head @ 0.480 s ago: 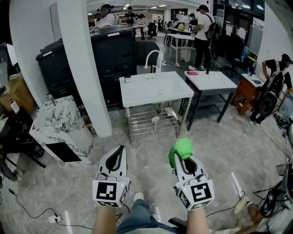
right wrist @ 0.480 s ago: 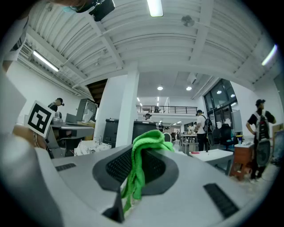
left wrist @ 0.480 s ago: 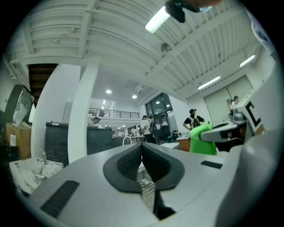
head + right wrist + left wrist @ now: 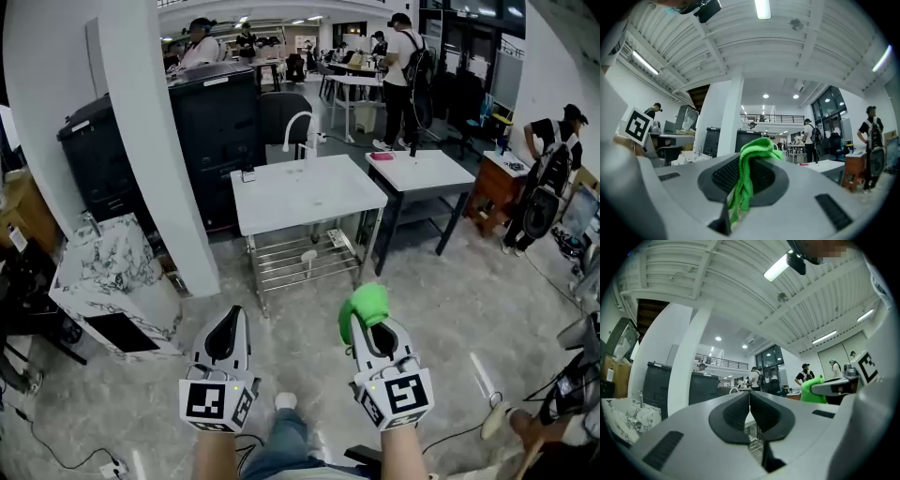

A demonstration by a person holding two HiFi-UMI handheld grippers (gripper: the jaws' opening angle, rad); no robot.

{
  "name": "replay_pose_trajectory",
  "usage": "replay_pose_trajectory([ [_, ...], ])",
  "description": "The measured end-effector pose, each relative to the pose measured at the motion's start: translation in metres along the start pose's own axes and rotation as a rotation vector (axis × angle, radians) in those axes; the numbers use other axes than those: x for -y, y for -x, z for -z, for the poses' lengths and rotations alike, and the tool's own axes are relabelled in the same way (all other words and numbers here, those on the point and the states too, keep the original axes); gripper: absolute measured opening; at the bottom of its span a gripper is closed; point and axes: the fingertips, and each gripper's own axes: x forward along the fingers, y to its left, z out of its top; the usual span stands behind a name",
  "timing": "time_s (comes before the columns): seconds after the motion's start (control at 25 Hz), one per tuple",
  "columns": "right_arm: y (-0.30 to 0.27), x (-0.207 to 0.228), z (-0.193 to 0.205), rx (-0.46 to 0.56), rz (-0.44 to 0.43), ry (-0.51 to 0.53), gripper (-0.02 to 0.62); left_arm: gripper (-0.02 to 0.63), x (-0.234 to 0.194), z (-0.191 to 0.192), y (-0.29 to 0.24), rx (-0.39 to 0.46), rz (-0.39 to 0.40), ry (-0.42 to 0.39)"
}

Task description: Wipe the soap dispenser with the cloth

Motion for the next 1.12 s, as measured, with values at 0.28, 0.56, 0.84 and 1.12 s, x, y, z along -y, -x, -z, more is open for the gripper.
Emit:
replay_pose_trajectory([
  [0.28, -0.082, 0.015, 0.011, -0.019, -0.003, 0.018, 0.049, 0.015, -0.045, 0.029, -0.064, -0.030, 0.007, -0.016],
  [0.56, -0.191, 0.021, 0.021, -0.050, -0.040, 0.046, 0.049, 0.015, -0.112, 0.050, -0.147, -0.039, -0.005, 0.010],
  [0.84, -0.285, 0.032, 0.013, -0.042, -0.033, 0.050, 0.049, 0.015, -0.171, 0.058, -0.222, -0.048, -0.014, 0.011],
  [1.12, -0.338, 0.048, 0.025, -0.057, -0.022, 0.006, 0.049, 0.015, -0.206, 0.077, -0.269, -0.075, -0.025, 0.023],
])
